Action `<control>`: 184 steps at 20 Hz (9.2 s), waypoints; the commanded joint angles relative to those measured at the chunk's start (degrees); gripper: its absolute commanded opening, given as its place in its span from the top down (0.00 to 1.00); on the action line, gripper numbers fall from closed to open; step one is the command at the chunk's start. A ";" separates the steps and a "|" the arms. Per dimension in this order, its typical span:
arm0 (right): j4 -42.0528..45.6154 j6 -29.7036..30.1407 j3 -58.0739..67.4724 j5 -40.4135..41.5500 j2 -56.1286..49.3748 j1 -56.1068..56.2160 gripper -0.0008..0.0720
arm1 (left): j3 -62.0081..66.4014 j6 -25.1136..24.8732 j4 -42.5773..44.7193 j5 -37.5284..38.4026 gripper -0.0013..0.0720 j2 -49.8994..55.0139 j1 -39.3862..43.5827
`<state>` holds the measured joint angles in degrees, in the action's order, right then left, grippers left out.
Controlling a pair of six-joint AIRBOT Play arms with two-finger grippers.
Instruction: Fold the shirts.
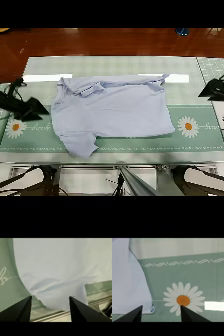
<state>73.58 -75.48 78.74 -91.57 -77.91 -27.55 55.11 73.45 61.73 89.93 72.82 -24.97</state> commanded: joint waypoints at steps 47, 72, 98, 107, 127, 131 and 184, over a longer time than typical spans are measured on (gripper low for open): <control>-34.99 11.08 -30.93 10.91 6.29 3.19 0.96 | -9.01 -11.28 -17.77 -12.46 0.96 -8.46 0.96; 5.86 -10.38 25.53 -1.40 46.71 3.19 0.96 | 50.21 11.78 -6.21 10.73 0.96 -41.51 1.01; 1.97 -7.52 24.81 29.94 -21.68 17.94 0.96 | 47.01 11.06 5.60 -25.53 0.96 27.19 24.33; 1.01 -11.08 24.83 27.54 -26.95 17.90 0.96 | 47.34 11.23 5.60 -24.83 0.96 34.84 24.70; 8.68 -8.20 24.61 -14.53 -19.30 14.40 0.49 | 47.41 12.72 13.51 9.20 0.24 27.50 21.66; 11.30 -6.01 16.22 -13.99 -7.87 6.38 0.49 | 38.32 11.78 13.46 7.98 0.25 15.61 18.58; -12.09 4.22 -44.68 20.98 8.70 -2.23 0.89 | -27.78 -2.47 -16.74 -29.92 0.95 -5.73 16.57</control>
<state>62.57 -70.59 34.00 -70.04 -69.23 -31.86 26.04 71.09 45.30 59.53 67.16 -7.22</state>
